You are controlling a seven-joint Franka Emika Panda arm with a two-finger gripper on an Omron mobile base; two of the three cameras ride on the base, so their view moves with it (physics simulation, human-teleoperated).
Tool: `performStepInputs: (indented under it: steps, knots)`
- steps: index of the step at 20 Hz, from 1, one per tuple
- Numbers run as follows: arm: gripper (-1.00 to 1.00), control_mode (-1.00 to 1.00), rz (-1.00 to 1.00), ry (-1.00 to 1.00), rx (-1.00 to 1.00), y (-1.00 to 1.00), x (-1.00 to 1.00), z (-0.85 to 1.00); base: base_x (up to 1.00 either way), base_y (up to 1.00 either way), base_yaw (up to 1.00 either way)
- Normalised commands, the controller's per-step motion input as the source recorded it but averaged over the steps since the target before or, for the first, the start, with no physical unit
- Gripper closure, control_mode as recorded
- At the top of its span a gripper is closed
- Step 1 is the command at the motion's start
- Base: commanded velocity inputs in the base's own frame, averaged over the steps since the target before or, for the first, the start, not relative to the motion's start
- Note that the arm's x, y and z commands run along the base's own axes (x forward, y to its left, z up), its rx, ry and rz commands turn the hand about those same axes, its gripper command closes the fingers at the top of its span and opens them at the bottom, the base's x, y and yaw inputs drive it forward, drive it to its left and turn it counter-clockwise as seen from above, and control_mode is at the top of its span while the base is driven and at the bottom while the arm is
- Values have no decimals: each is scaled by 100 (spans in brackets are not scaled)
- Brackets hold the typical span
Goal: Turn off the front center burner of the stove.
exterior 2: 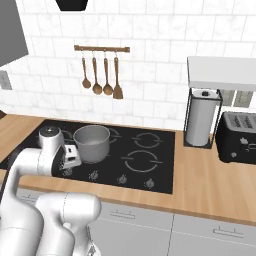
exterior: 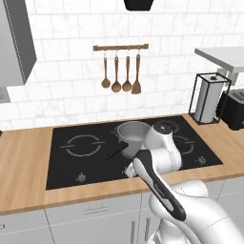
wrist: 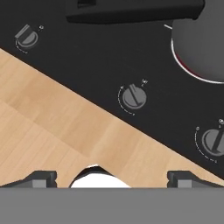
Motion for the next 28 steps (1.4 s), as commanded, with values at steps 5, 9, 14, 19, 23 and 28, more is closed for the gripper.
performStepInputs:
  steps: [5,9,14,19,23,28]
  knots:
    - [-100,-100,0,-3,0,0,0,-29,0,0,0]
    - [-100,-100,0,-3,0,0,0,-28,0,0,0]
    - [-100,-100,1,-1,0,0,0,-26,0,0,0]
    - [-100,-100,4,0,0,0,0,-21,0,0,0]
    - [-100,-100,8,0,0,-1,0,-20,0,0,0]
    - [-100,-100,10,0,0,-7,0,-14,0,0,0]
